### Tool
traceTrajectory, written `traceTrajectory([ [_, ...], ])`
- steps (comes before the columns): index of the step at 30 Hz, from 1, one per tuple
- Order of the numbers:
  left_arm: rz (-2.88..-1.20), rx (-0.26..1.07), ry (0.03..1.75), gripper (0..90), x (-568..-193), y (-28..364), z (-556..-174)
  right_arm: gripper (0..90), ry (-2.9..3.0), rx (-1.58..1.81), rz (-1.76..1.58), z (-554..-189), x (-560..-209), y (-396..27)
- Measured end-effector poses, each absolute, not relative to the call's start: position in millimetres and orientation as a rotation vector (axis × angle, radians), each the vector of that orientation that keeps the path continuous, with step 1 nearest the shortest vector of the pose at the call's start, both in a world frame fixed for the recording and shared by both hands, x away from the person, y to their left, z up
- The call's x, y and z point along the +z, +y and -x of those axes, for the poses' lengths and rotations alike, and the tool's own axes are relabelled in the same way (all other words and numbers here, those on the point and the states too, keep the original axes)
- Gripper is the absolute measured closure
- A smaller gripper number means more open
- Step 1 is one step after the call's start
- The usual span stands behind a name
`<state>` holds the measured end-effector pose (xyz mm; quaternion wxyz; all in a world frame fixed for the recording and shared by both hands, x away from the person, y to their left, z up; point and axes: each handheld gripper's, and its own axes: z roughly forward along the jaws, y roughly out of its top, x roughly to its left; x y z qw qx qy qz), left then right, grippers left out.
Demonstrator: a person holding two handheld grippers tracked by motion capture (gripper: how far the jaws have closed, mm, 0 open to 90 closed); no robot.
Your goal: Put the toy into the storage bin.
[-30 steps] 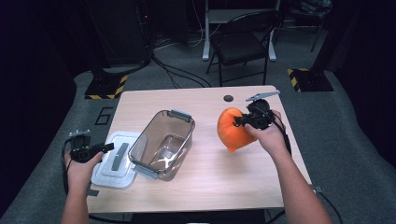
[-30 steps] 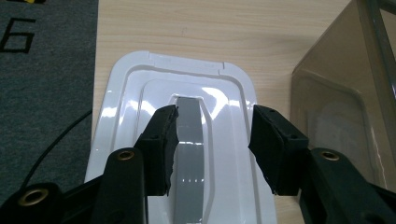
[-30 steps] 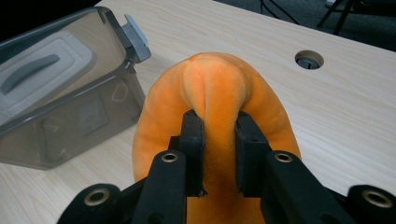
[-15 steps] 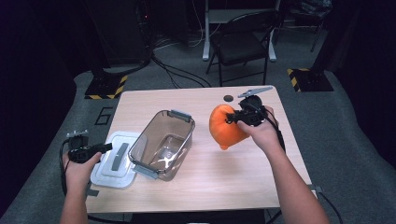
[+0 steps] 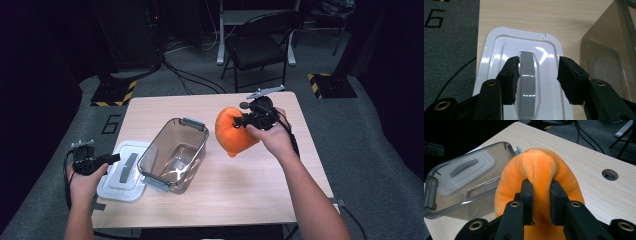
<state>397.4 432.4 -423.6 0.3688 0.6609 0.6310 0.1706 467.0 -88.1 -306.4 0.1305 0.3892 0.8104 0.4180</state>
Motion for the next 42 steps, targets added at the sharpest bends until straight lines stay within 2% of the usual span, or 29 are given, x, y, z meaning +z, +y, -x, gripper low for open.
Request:
traceTrajectory([
  [19, -1.691, 0.436, 1.619, 51.1, -423, 433, -397, 75.7, 2.400, 1.228, -1.044, -468, -287, -62],
  [42, -1.667, 0.425, 1.630, 51.2, -424, 436, -395, 75.7, 2.422, 1.281, -0.924, -472, -272, -1],
])
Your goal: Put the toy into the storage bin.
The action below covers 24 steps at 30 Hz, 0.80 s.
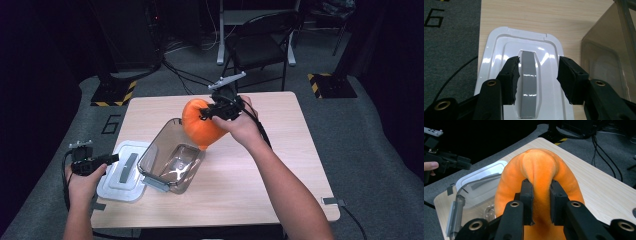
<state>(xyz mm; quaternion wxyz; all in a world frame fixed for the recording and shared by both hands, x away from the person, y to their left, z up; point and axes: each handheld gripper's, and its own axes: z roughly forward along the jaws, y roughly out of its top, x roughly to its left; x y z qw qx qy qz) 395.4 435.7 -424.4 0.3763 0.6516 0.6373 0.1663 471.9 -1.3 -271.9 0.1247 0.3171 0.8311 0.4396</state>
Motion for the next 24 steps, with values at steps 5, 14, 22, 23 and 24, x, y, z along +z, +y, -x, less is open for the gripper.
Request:
traceTrajectory([
  [5, -1.664, 0.425, 1.631, 51.2, -425, 436, -395, 75.6, 2.436, 1.286, -0.907, -473, -271, 15],
  [14, -1.667, 0.424, 1.623, 51.3, -425, 436, -395, 75.6, 2.432, 1.307, -0.887, -476, -275, 36],
  [22, -1.666, 0.421, 1.625, 51.3, -425, 437, -394, 75.6, 2.442, 1.309, -0.890, -480, -282, 50],
  [23, -1.676, 0.422, 1.617, 51.3, -425, 438, -394, 75.6, 2.443, 1.301, -0.888, -480, -283, 51],
  [24, -1.672, 0.422, 1.618, 51.4, -425, 437, -394, 75.5, 2.441, 1.300, -0.888, -480, -284, 52],
])
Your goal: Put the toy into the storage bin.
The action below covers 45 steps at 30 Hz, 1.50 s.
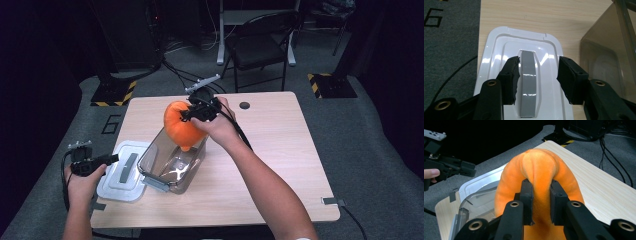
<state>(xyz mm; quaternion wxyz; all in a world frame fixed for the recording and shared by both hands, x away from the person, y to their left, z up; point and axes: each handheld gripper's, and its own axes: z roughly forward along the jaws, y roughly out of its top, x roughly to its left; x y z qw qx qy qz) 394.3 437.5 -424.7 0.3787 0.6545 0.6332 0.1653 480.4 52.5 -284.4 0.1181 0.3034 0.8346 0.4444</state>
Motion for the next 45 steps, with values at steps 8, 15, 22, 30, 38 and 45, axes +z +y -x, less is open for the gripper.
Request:
traceTrajectory([
  [8, -1.671, 0.421, 1.621, 51.4, -425, 438, -394, 75.6, 2.436, 1.323, -0.884, -483, -291, 60],
  [15, -1.672, 0.418, 1.626, 51.4, -426, 439, -394, 75.5, 2.450, 1.334, -0.879, -486, -301, 72],
  [22, -1.666, 0.420, 1.632, 51.5, -427, 440, -395, 75.5, 2.450, 1.344, -0.896, -489, -314, 76],
  [30, -1.665, 0.420, 1.635, 51.5, -428, 439, -395, 75.5, 2.447, 1.332, -0.920, -493, -328, 77],
  [38, -1.666, 0.417, 1.635, 51.6, -428, 439, -395, 75.2, 2.456, 1.302, -0.925, -492, -343, 81],
  [45, -1.672, 0.413, 1.637, 51.7, -428, 439, -395, 74.7, 2.458, 1.270, -0.932, -493, -356, 84],
])
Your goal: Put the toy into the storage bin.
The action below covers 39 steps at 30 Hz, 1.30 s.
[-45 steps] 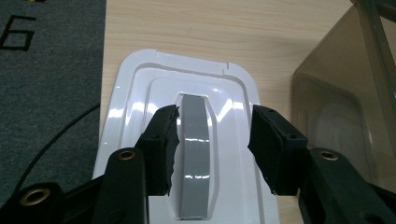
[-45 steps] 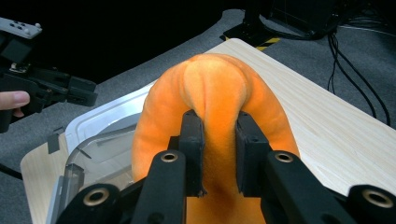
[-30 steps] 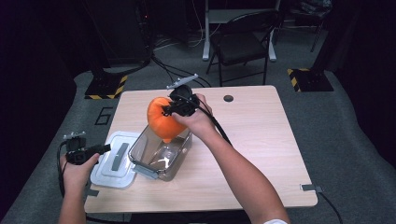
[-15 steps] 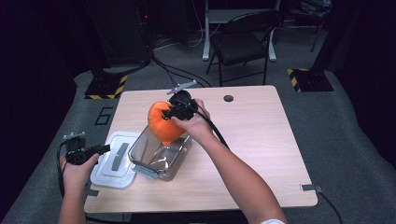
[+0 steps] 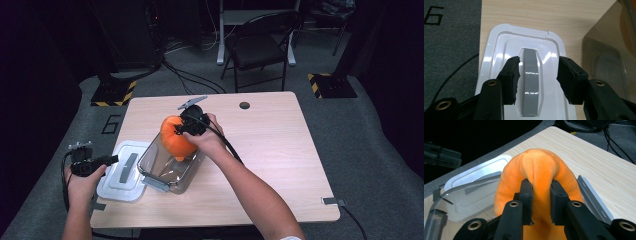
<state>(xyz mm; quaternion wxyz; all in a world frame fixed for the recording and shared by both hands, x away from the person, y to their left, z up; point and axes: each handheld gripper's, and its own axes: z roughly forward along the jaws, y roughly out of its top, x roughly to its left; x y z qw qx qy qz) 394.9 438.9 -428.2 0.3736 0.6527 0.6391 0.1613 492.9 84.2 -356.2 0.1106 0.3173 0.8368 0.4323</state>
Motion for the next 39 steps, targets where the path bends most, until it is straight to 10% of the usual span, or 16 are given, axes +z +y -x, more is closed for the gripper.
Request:
traceTrajectory([
  [39, -1.684, 0.415, 1.635, 52.0, -431, 440, -396, 71.2, 2.527, 1.194, -0.962, -501, -393, 87],
])
